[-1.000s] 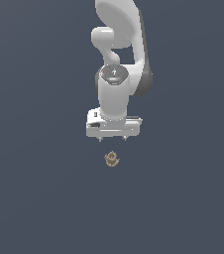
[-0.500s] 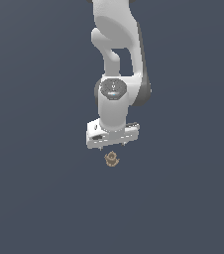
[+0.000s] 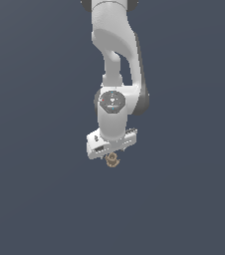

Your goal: Pick up the object and move it to a goal position.

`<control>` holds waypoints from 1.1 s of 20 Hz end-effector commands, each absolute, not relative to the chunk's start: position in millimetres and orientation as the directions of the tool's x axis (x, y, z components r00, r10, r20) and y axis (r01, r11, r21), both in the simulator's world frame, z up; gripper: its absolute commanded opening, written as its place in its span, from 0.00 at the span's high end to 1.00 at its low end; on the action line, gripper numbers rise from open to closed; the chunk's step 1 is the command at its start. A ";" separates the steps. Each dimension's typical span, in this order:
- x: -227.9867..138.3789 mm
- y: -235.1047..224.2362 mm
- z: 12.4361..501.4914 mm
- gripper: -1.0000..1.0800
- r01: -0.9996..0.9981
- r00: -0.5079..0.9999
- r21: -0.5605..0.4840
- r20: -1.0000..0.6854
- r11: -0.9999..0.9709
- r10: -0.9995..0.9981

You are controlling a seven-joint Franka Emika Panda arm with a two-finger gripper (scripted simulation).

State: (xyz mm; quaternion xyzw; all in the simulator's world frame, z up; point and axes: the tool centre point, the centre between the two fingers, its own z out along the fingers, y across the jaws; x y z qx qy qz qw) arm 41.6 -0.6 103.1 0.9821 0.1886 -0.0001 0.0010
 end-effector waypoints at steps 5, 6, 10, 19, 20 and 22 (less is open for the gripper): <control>44.8 -0.8 98.0 0.04 0.401 0.916 0.000 0.000 -0.916 0.401; 44.2 -0.9 98.4 0.04 0.396 0.918 0.000 -0.001 -0.918 0.396; 44.1 -0.9 92.3 0.04 0.397 0.918 0.000 -0.001 -0.918 0.397; 43.3 -0.7 52.1 0.04 0.401 0.916 0.000 0.000 -0.916 0.401; 43.4 -0.8 49.9 0.04 0.401 0.916 0.000 0.000 -0.916 0.401; 44.1 -0.9 47.7 0.04 0.401 0.916 0.000 0.000 -0.916 0.401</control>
